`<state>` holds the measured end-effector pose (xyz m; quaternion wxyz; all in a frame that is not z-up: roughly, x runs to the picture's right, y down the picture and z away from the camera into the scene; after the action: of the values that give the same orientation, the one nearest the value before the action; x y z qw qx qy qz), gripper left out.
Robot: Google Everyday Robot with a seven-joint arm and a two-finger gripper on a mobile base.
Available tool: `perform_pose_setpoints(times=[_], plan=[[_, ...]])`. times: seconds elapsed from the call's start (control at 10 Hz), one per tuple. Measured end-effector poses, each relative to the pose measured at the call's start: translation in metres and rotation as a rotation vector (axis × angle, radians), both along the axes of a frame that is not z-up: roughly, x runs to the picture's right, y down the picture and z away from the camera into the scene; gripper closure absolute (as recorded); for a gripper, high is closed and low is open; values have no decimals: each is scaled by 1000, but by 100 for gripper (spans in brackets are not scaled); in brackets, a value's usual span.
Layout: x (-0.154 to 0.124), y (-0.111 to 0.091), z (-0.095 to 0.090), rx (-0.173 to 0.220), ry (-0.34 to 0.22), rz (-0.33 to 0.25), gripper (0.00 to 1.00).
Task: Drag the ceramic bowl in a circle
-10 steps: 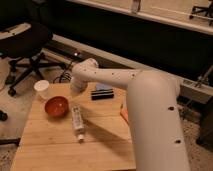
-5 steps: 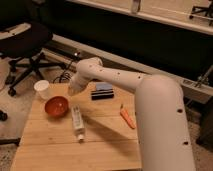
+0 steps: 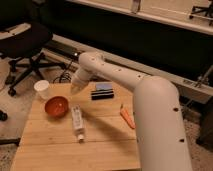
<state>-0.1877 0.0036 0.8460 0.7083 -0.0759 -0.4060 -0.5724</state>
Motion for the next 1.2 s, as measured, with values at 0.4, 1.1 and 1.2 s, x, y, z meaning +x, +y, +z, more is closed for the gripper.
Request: perform_pose_setpoints(times=[0.4,1.1,1.2], plan=[[13,-36,7,106,8,-79,44],[-13,23,-9,70,211,77,20],[-19,45,-9,64,215,59,20]])
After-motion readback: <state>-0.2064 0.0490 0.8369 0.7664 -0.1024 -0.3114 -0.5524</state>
